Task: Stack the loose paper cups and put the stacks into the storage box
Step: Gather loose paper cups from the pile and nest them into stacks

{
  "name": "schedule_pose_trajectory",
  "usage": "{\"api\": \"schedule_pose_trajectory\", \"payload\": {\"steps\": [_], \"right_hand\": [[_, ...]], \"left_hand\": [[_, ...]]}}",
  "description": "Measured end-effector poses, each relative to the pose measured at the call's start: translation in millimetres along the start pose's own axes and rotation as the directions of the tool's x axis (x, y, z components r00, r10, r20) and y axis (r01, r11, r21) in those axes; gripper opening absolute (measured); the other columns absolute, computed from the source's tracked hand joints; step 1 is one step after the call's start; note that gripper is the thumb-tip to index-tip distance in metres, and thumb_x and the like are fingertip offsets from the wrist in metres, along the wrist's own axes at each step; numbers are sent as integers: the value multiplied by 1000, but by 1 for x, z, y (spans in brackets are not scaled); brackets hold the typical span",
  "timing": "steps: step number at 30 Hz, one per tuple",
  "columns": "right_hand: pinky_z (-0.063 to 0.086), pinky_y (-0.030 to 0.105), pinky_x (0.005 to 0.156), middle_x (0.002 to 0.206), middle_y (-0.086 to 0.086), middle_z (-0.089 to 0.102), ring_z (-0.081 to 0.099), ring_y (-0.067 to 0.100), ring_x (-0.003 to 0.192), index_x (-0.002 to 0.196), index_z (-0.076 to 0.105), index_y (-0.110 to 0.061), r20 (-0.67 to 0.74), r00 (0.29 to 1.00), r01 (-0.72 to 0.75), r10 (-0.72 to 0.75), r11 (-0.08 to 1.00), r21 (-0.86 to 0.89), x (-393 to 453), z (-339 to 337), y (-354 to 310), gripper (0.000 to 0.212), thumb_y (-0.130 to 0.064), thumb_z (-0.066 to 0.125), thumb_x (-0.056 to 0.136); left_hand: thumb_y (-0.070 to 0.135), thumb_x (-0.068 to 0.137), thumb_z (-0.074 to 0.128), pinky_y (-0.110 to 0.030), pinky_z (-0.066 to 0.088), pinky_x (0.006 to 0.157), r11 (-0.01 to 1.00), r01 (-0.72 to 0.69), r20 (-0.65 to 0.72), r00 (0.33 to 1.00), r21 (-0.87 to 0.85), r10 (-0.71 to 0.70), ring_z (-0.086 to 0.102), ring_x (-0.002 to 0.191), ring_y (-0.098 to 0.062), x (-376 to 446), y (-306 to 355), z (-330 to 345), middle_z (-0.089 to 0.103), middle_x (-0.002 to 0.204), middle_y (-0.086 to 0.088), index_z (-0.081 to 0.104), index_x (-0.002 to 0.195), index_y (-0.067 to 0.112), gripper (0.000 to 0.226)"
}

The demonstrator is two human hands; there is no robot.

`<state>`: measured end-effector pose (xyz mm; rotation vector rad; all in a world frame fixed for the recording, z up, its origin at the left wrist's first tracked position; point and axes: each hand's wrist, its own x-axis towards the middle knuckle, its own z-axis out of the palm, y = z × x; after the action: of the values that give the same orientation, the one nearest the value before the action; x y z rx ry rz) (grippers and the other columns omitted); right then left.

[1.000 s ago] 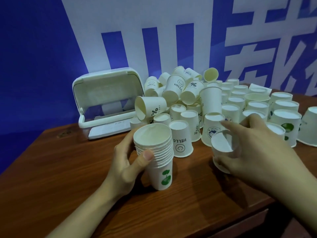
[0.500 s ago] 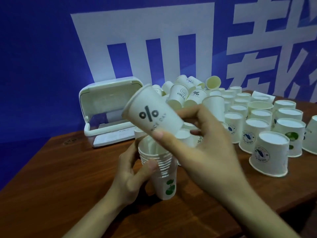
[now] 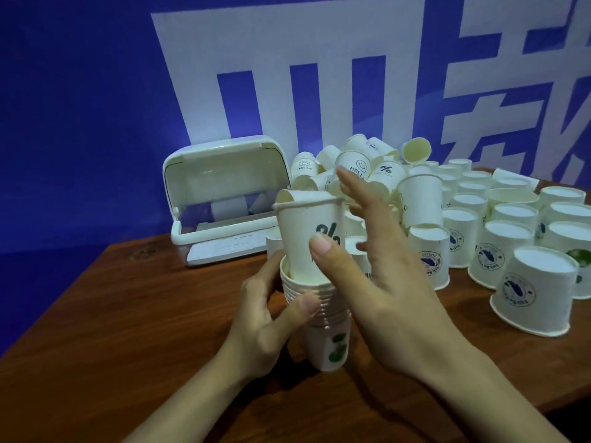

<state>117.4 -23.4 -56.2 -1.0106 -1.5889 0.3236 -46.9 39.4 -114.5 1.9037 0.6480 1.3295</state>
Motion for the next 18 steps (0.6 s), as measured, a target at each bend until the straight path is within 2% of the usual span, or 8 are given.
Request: {"api": "schedule_pose_trajectory", "payload": {"steps": [3, 5, 7, 9, 11, 14, 18], "right_hand": [[29, 29, 117, 154, -25, 37, 29, -4, 145, 153, 34, -38, 41, 994, 100, -98, 993, -60, 5, 4, 2, 56, -51, 45, 99], [36, 27, 112, 145, -19, 49, 41, -1, 138, 146, 45, -30, -33, 992, 120, -122, 991, -59, 4, 6, 6, 47, -44, 44, 101], [43, 33, 105, 135, -16, 57, 51, 4, 130, 138, 53, -25, -97, 988, 119, -124, 991, -55, 1, 6, 11, 40, -40, 43, 103], [44, 39, 106, 137, -13, 59, 52, 8, 131, 136, 57, -23, -111, 985, 120, -130, 988, -93, -4, 3, 16, 41, -42, 39, 103], [39, 39, 111, 142, -11, 56, 47, 9, 137, 136, 59, -23, -79, 983, 154, -166, 979, -135, -9, 1, 18, 44, -42, 37, 103], [34, 40, 115, 150, -12, 50, 41, 14, 142, 135, 60, -23, -6, 975, 216, -220, 961, -172, -16, 2, 21, 42, -39, 38, 103], [34, 46, 114, 154, -17, 43, 38, 18, 144, 138, 57, -28, 25, 982, 188, -187, 963, -195, -18, 2, 20, 42, -42, 38, 103]], "left_hand": [[57, 90, 69, -33, 53, 93, 1000, 1, -8, 1000, 9, -1, 70, 113, -25, 0, 4, 1, 75, 121, -4, 62, 133, 16, 60], [47, 89, 68, -33, 52, 95, 1000, -7, -16, 1000, 25, 7, 70, 116, -26, 0, 3, -1, 75, 123, -4, 61, 135, 14, 57], [41, 88, 66, -40, 52, 98, 1000, -17, -18, 1000, 11, 17, 69, 120, -30, 0, 3, 0, 74, 127, -8, 60, 138, 10, 59], [53, 90, 68, -52, 53, 99, 999, -18, -21, 1000, -29, 17, 68, 120, -34, -1, 1, 3, 72, 128, -13, 59, 139, 7, 68], [64, 92, 65, -57, 53, 96, 996, -27, -55, 998, -89, 22, 68, 117, -37, -2, -2, 5, 72, 125, -16, 59, 136, 3, 75], [64, 94, 63, -50, 53, 97, 989, -48, -104, 994, -138, 34, 67, 117, -39, -2, -1, 7, 70, 126, -19, 57, 134, -3, 79], [59, 96, 63, -33, 50, 102, 986, -113, -155, 983, -123, 93, 65, 124, -27, -1, 6, 10, 67, 135, -10, 50, 142, 8, 70]]}}
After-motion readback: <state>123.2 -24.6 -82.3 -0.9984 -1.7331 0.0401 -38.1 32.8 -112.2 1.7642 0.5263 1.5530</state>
